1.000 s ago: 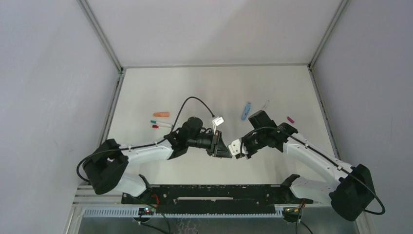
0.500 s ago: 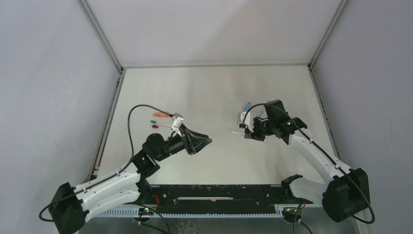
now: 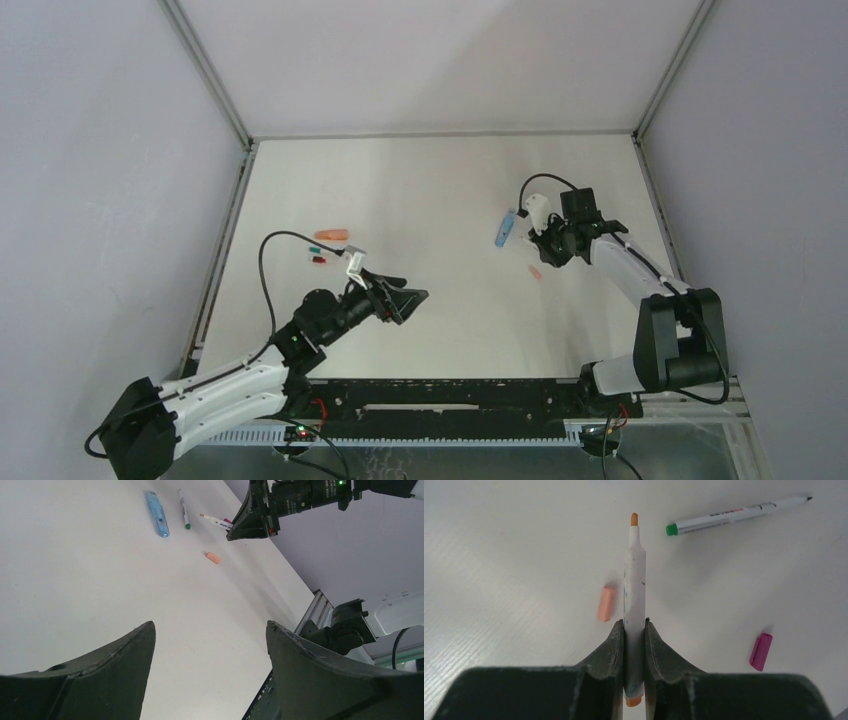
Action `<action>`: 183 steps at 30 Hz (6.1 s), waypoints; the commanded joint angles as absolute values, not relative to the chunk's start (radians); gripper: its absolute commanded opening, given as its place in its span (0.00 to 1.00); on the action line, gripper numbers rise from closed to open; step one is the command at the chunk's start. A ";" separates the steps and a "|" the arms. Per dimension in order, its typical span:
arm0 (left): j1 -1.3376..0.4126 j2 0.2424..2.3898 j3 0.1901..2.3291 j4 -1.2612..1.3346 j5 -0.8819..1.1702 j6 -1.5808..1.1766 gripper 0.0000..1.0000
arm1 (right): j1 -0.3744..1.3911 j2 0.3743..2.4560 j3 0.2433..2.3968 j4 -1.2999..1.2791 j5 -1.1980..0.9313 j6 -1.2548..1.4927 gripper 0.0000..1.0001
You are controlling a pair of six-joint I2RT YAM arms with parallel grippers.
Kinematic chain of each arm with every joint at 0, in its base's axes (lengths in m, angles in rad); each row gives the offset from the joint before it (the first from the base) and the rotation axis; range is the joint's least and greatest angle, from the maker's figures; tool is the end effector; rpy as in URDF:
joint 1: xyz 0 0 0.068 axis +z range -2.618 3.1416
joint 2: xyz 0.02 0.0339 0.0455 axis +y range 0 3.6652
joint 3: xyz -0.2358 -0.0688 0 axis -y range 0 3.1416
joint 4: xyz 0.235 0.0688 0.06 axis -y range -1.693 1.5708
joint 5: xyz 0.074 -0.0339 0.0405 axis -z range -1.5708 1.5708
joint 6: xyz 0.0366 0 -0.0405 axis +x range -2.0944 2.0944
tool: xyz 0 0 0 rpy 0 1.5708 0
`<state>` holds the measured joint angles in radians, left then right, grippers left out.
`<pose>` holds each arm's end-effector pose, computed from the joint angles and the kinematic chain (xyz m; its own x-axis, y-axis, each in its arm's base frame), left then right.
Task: Insert the pens into the pen caps
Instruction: Move the pen cap to the center of the board.
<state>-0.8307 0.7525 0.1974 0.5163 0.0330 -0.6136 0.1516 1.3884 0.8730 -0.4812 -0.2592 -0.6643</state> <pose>0.1270 -0.1409 0.1975 -0.4591 -0.3507 -0.8162 0.6065 0.5476 -0.5764 0.2662 0.0502 0.1899 -0.4787 -0.6760 -0.5603 -0.7350 0.6576 -0.1654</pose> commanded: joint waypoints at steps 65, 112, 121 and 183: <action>-0.826 0.756 0.117 0.717 0.057 -0.632 0.83 | 0.278 1.443 0.913 -0.525 -0.559 -0.673 0.00; -1.022 2.323 1.759 -0.108 0.136 -0.318 0.37 | -0.344 1.155 0.982 -0.616 -0.874 -0.559 0.00; -1.051 2.359 1.829 -0.196 0.079 -0.264 0.22 | -0.350 1.154 0.982 -0.621 -0.883 -0.566 0.00; -0.913 1.318 0.492 0.757 0.201 -0.819 0.26 | -0.027 0.984 1.006 -0.602 -0.943 -0.527 0.01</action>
